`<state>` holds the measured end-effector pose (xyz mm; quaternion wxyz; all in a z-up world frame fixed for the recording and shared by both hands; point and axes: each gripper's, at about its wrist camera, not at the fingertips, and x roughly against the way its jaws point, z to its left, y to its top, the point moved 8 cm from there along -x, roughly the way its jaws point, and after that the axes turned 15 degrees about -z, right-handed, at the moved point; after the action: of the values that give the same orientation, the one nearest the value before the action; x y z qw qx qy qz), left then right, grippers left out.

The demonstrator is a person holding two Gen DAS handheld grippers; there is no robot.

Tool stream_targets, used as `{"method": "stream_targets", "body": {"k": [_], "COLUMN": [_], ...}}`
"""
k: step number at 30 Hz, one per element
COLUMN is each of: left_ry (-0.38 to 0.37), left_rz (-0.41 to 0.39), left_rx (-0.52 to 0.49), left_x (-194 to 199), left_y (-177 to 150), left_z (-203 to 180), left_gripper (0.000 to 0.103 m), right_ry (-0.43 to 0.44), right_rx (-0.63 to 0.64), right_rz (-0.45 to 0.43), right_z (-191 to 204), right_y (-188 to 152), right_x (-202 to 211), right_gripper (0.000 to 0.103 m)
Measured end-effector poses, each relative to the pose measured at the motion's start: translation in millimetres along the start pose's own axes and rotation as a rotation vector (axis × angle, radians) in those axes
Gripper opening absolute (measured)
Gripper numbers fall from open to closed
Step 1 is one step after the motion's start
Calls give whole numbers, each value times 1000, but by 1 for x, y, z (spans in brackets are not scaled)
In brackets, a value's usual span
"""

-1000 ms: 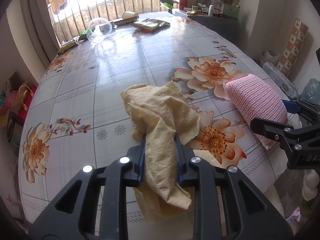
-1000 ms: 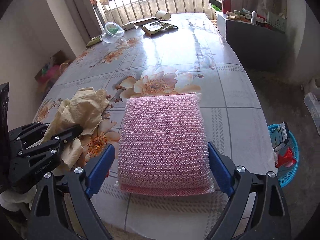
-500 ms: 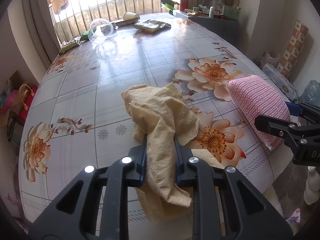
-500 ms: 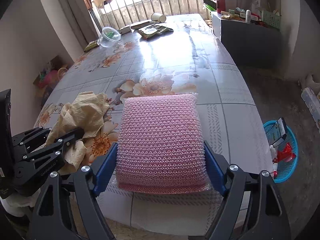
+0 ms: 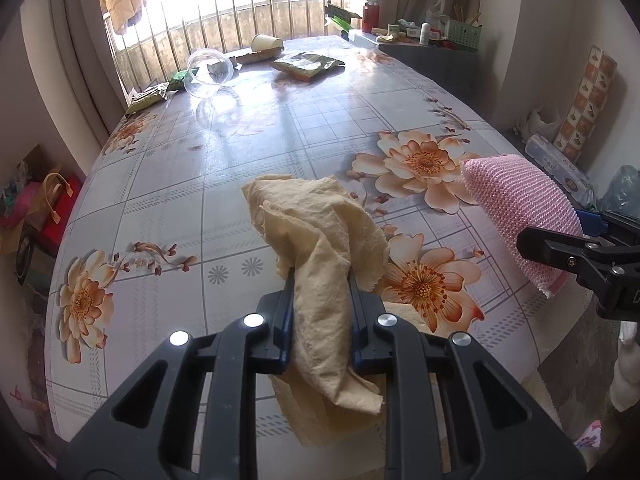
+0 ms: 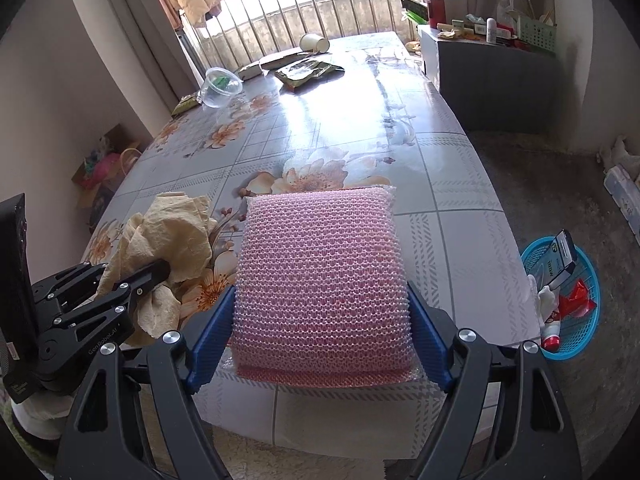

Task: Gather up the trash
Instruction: 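Carry the tan cloth and pink pad to the basket and release both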

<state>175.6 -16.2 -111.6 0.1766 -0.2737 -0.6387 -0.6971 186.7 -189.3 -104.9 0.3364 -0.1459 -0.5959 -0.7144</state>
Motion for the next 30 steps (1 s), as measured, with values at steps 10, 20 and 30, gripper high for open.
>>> {"method": "stream_targets", "body": {"k": [10,20,30], "left_ry": [-45,-282,-583], "left_rz": [-58,-128,-1], "left_rx": [21,-61,-154], "left_x": [22,42,14], "left_y": [20,69,87], "left_z": [-9,-99,-251], "left_gripper": [19,19,19], "right_ry": [-8,-180,-379], "right_rx": [-51,-269,-604], "right_rz": [-102,-297,-342], "right_z": [-18,-133,-272], "right_y": [27,37,-28], "right_x": [34,140,200], "right_gripper": [78,78,78]}}
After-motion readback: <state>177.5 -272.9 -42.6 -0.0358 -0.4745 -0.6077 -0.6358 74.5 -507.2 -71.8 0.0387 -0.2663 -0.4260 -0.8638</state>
